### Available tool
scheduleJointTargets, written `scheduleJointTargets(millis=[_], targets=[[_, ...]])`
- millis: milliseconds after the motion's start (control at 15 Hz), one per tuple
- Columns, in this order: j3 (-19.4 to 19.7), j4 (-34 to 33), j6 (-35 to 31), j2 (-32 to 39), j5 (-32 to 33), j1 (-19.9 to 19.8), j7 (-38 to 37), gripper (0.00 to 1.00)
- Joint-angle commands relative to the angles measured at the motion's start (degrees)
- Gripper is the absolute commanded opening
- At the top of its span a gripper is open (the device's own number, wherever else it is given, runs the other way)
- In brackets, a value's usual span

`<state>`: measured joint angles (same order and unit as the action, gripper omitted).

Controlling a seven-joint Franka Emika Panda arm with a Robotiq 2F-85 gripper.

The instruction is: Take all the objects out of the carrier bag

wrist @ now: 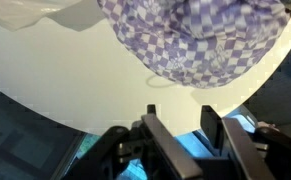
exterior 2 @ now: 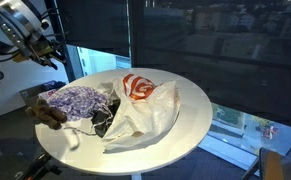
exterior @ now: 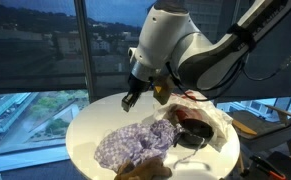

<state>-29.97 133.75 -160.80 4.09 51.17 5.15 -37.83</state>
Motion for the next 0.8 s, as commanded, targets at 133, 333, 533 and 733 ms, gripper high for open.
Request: scheduleJointTargets(millis=[133, 333, 533, 733], targets=[[1.16, 3.74, 7.24, -2.1, -3.8, -1.7, 4.07, 0.97], [2.9, 9.58, 11.13, -6.4, -7.22, -4.13, 6.88, 1.0], [8.61, 14.8, 12.23, -9.63, -10.26, -4.32, 10.44, 1.0], [16.92, 18.18, 12.9, -9.72, -13.05, -2.17, 14.28, 1.0]])
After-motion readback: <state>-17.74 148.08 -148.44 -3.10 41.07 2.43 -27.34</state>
